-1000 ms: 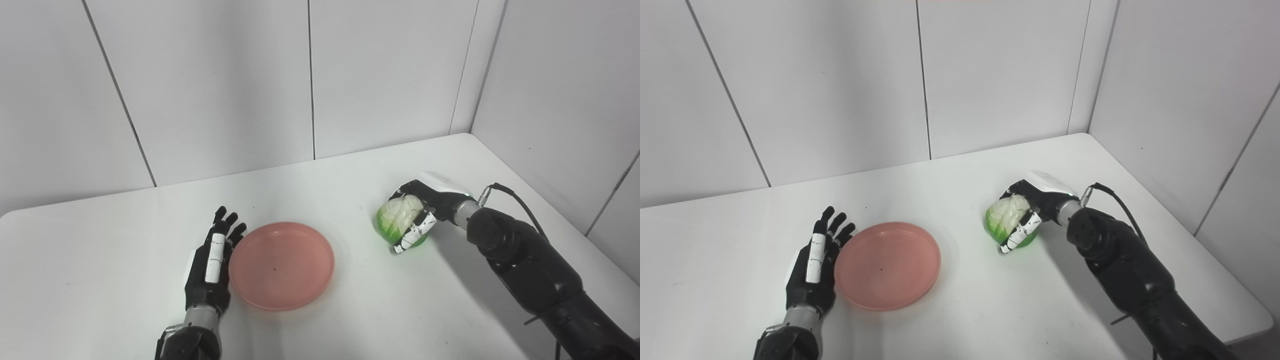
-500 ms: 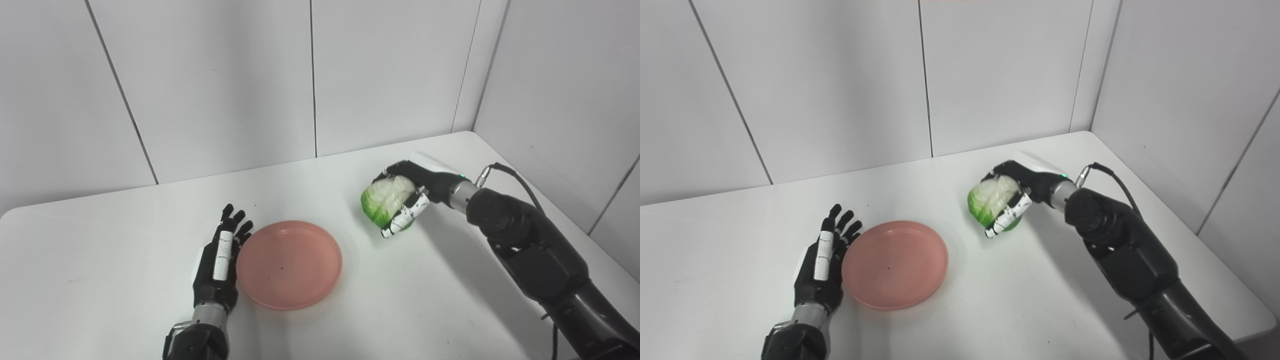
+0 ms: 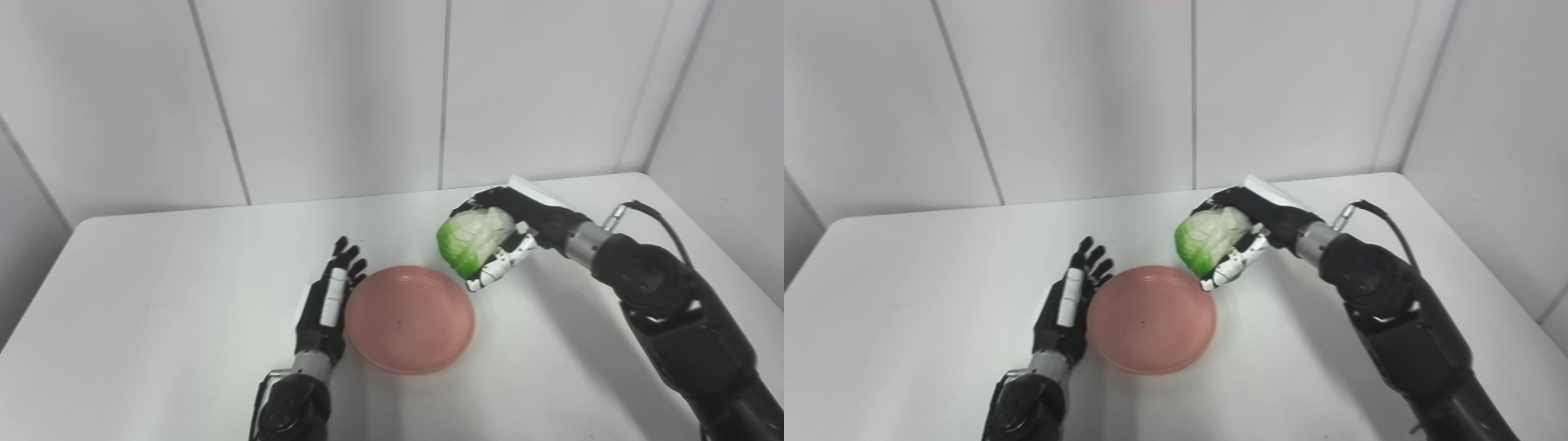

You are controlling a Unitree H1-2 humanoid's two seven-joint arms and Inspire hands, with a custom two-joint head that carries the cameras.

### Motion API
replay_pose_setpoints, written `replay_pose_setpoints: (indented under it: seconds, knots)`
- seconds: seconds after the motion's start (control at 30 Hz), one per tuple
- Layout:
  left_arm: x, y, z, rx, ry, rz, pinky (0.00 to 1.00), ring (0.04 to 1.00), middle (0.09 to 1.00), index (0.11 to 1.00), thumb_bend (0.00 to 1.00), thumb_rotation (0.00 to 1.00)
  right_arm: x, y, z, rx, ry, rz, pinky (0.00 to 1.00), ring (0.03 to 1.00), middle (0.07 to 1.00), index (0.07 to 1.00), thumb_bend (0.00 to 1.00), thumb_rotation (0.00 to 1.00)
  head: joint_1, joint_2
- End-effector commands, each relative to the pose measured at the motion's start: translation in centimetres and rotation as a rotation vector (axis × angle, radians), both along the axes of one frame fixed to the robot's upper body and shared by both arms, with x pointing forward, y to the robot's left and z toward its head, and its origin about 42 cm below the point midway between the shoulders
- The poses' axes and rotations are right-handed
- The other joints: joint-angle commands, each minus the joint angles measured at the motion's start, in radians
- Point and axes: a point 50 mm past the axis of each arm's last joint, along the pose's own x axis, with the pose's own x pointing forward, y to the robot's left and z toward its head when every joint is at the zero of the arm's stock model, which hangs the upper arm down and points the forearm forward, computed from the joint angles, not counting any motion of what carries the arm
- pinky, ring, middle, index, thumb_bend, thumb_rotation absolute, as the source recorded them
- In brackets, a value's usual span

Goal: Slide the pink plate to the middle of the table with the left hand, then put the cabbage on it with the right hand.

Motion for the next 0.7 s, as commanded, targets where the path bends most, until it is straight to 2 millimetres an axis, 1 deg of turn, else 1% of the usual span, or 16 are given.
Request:
replay_pose_setpoints:
  seconds: [0.0,0.07,0.23,0.3,0.4,0.53,0.67]
  knots:
    - [-1.0,-1.1,-1.9,0.012,0.084,0.000,0.96,0.916,0.945,0.940,0.92,0.92,0.1,1.5,3.4,-0.008,-0.132,0.063,0.24,0.293,0.382,0.481,0.51,0.14,0.023,0.001]
    - [-1.0,-1.5,-2.0,0.024,0.081,0.001,0.96,0.909,0.942,0.938,0.92,0.95,0.0,2.2,3.5,-0.018,-0.134,0.068,0.24,0.297,0.385,0.481,0.51,0.14,0.040,0.002]
    - [-1.0,-2.1,-2.0,0.037,0.076,0.006,0.93,0.902,0.940,0.935,0.91,0.96,0.2,3.3,3.1,-0.021,-0.125,0.102,0.24,0.301,0.395,0.482,0.51,0.14,0.061,0.001]
    - [-1.0,-2.2,-2.1,0.036,0.075,0.006,0.93,0.903,0.941,0.937,0.91,0.96,0.3,3.9,2.8,-0.059,-0.140,0.127,0.23,0.296,0.398,0.483,0.51,0.14,0.066,-0.002]
    - [-1.0,-2.3,-2.2,0.055,0.068,0.005,0.90,0.903,0.942,0.946,0.91,0.97,0.5,4.5,2.2,-0.110,-0.167,0.153,0.23,0.293,0.393,0.483,0.51,0.14,0.074,-0.006]
    - [-1.1,-2.4,-2.2,0.059,0.068,0.007,0.88,0.897,0.932,0.953,0.91,0.97,0.8,5.3,1.3,-0.196,-0.190,0.180,0.21,0.266,0.361,0.482,0.51,0.14,0.078,-0.004]
    - [-1.1,-2.4,-2.2,0.058,0.065,0.011,0.86,0.884,0.930,0.957,0.91,0.97,1.1,6.2,0.4,-0.215,-0.188,0.202,0.26,0.330,0.409,0.482,0.51,0.14,0.078,-0.004]
